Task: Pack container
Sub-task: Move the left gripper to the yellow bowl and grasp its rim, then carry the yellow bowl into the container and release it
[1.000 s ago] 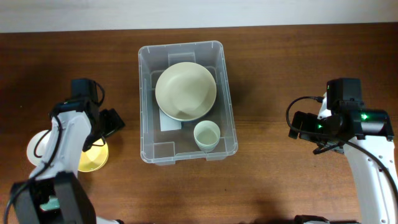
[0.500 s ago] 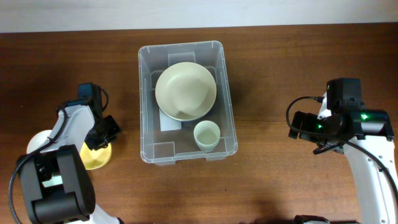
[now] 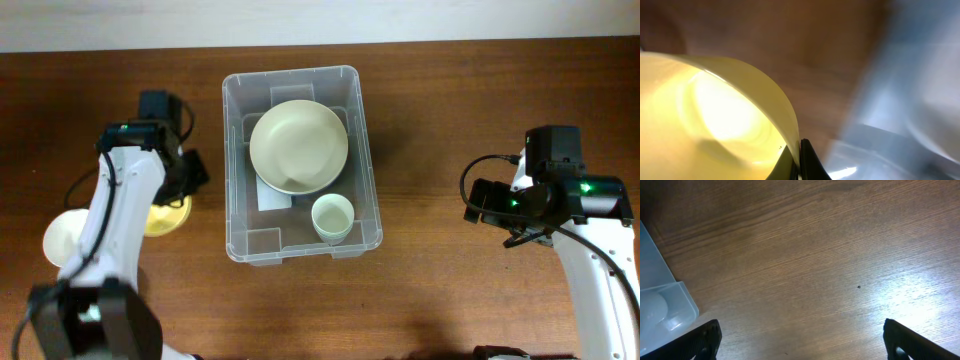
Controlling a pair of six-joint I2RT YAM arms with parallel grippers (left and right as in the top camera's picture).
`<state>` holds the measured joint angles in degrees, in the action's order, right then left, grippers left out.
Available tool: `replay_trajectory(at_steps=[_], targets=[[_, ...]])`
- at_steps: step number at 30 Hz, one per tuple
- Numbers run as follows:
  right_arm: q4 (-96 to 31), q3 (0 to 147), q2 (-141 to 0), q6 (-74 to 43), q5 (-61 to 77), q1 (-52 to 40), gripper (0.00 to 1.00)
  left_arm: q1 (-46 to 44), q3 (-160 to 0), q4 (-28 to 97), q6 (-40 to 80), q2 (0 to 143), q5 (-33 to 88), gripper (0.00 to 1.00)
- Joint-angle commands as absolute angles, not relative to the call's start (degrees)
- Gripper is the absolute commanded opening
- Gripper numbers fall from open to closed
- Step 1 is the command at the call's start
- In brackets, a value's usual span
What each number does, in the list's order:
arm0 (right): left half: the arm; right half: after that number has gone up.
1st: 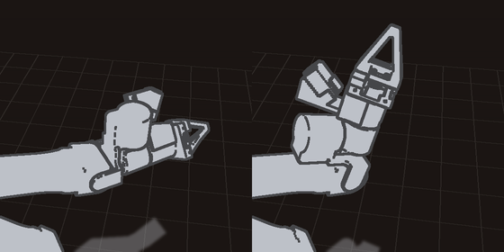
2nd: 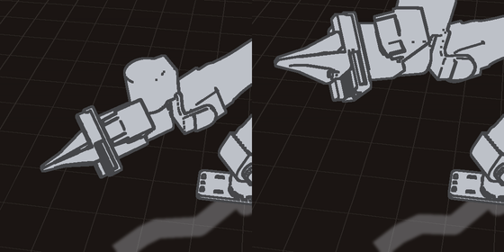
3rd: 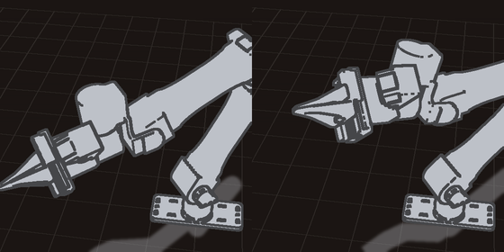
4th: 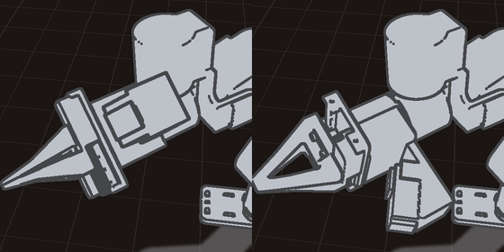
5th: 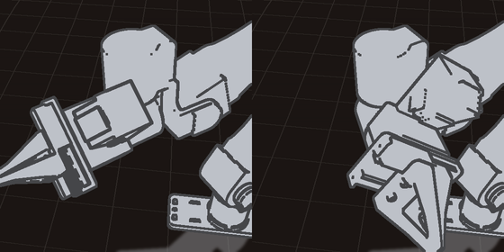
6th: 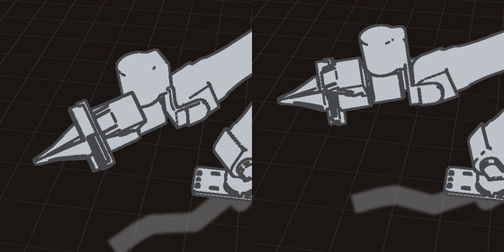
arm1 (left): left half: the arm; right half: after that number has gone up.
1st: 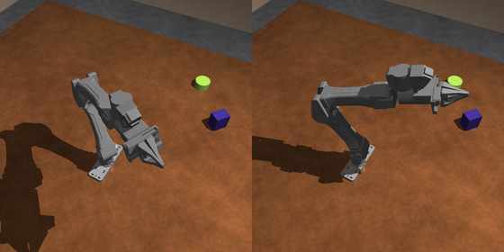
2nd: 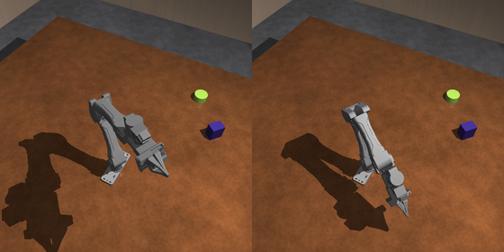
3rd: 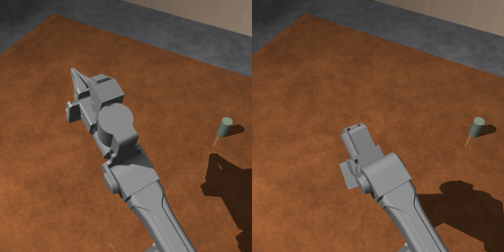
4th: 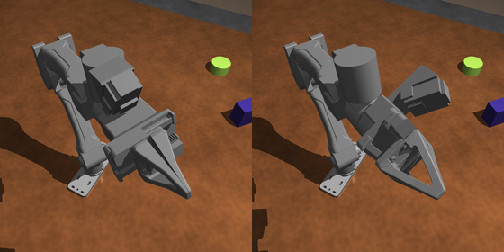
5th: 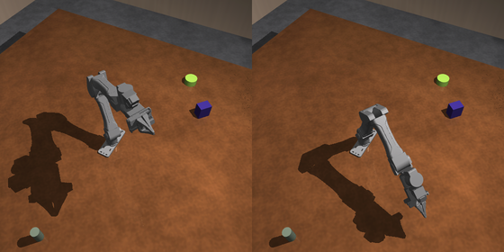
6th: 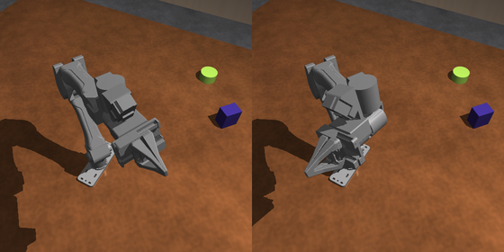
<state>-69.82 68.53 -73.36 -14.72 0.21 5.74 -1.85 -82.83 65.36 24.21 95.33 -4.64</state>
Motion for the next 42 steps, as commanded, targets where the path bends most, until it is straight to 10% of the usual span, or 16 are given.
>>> replay_trajectory(at_steps=[1,11,42], targets=[[-69.54,68.51,-73.34,-14.41,-0.08,5.26,0.99,-10.17,-88.90,66.06,23.57,87.09,-4.05,0.00],[-69.38,68.51,-73.41,-14.41,-0.05,5.26,0.99,-32.82,-89.93,65.08,24.88,86.28,-4.21,0.01],[-69.80,68.51,-73.41,-14.41,-0.05,5.26,0.99,-32.53,-87.07,67.83,33.82,108.66,-3.38,0.00]])
